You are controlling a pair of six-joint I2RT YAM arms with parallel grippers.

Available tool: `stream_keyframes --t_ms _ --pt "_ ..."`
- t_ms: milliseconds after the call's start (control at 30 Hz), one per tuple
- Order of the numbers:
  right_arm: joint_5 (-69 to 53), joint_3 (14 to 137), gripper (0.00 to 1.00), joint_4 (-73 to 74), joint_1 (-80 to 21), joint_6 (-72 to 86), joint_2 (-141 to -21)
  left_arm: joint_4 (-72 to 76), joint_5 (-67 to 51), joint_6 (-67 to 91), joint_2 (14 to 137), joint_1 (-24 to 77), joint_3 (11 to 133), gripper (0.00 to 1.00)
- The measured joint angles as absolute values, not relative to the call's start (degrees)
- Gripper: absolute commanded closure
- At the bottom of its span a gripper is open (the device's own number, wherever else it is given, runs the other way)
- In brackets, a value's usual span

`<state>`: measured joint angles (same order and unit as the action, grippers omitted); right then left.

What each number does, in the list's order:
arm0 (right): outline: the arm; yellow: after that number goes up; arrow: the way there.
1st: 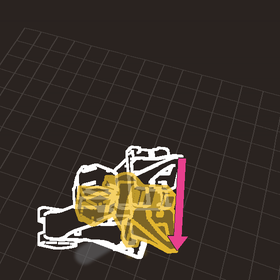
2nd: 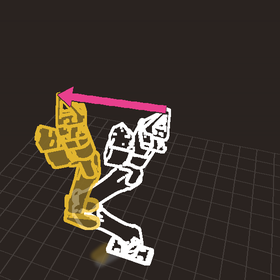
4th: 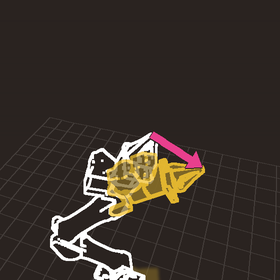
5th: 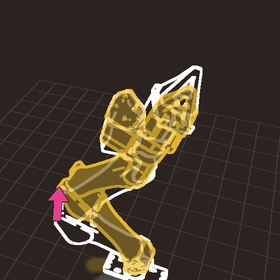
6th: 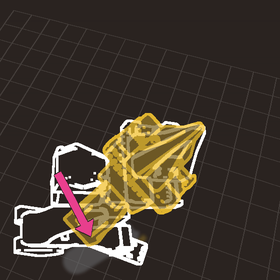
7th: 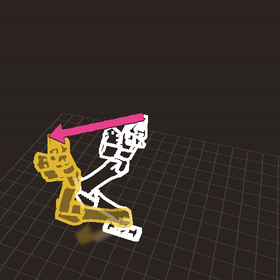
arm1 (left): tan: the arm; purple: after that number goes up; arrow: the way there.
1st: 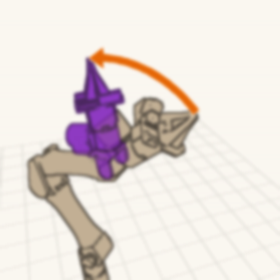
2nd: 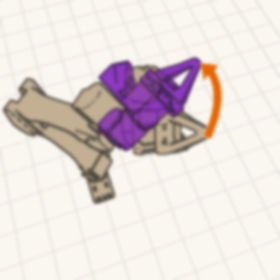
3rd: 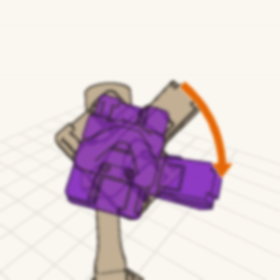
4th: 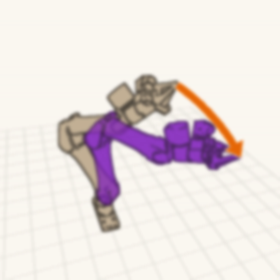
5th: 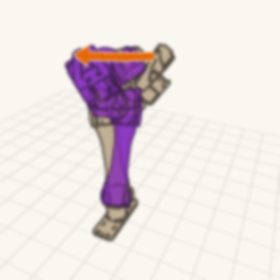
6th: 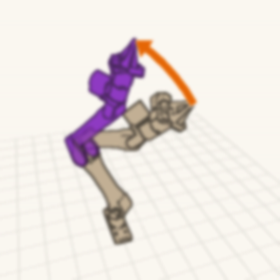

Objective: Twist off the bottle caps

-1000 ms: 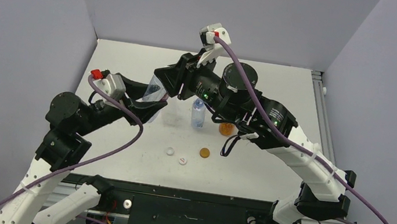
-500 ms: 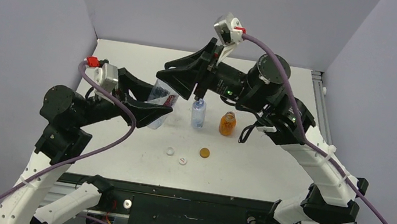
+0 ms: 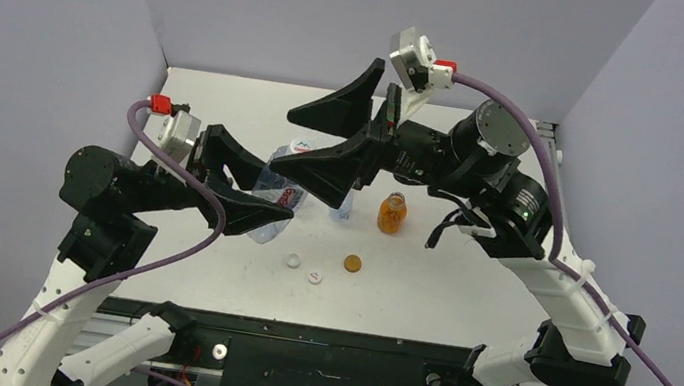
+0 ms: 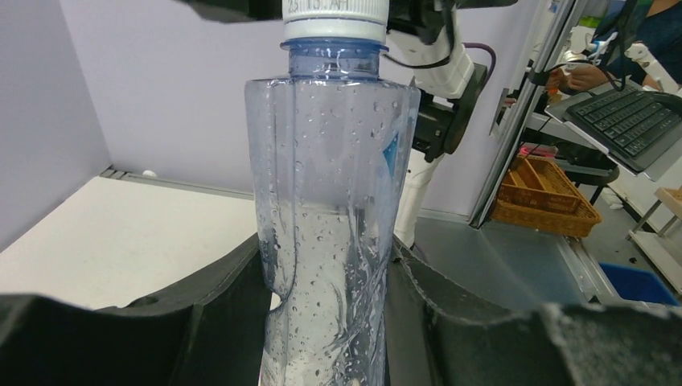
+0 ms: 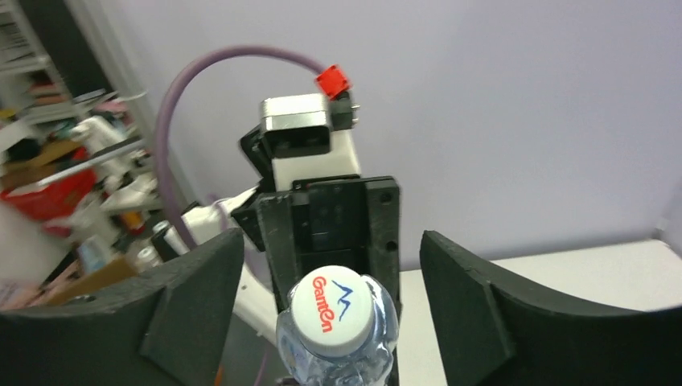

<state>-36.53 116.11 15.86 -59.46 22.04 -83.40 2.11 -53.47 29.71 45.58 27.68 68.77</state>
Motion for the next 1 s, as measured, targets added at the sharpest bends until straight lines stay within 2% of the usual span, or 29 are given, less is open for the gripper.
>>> stream_keyframes --t_ms 300,433,667,1000 --pt "-1.61 122.80 0.19 27.59 -66.35 15.55 -82.48 -4.01 -41.78 17.47 44.84 27.66 68.49 0.65" --pt "7.92 128.68 0.22 31.57 -67.99 15.57 -86.08 -5.48 -34.63 11.70 44.01 27.66 67.29 0.66" --pt "13.32 130.19 0.37 35.05 -68.93 16.08 -91.26 -6.92 -27.20 6.74 44.01 27.66 66.85 0.66" --pt "13.02 130.30 0.61 33.82 -69.06 17.17 -93.51 -7.64 -25.89 5.76 44.05 27.66 66.46 0.67"
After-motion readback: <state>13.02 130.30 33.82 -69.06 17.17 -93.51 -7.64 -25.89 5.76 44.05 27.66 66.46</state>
